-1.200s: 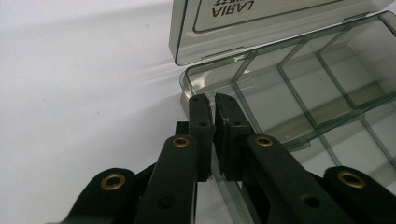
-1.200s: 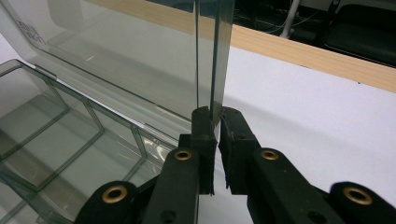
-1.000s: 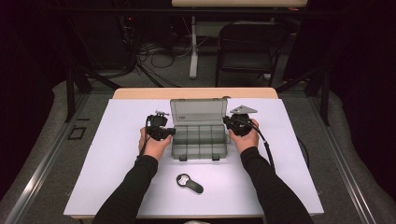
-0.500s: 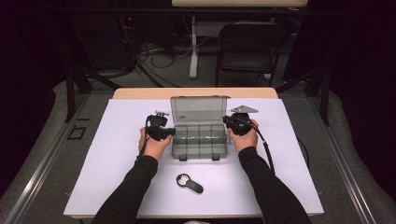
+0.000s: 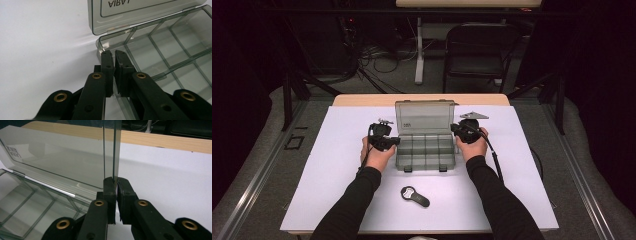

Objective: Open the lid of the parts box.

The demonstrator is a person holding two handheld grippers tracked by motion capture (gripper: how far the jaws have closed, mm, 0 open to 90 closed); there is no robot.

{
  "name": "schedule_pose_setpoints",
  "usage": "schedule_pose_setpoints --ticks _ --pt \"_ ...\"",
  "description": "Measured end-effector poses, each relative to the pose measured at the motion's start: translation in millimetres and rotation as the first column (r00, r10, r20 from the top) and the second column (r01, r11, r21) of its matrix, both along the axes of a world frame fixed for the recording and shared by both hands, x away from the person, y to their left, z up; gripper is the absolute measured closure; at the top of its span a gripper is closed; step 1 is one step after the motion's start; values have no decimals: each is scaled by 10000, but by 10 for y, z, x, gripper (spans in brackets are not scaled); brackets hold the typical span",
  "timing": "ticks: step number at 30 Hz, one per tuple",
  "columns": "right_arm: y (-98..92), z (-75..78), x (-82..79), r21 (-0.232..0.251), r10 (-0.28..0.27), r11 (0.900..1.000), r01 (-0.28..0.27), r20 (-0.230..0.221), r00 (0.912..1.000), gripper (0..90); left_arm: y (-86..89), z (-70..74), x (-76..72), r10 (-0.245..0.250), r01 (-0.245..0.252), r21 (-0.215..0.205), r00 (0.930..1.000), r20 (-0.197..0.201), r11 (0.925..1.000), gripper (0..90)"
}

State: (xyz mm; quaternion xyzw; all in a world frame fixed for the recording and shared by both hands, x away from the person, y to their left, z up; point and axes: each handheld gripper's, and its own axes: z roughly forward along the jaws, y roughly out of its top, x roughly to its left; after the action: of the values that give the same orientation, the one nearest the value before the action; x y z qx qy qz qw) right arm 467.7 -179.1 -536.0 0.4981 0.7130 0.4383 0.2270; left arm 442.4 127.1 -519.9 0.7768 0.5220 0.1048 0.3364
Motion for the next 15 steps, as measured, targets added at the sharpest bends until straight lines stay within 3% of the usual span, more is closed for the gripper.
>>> schedule_pose_setpoints --ticks 15 --pt "2 0 20 244 -181 9995 188 -262 9995 864 4 -4 -3 -42 42 5 10000 58 10000 856"
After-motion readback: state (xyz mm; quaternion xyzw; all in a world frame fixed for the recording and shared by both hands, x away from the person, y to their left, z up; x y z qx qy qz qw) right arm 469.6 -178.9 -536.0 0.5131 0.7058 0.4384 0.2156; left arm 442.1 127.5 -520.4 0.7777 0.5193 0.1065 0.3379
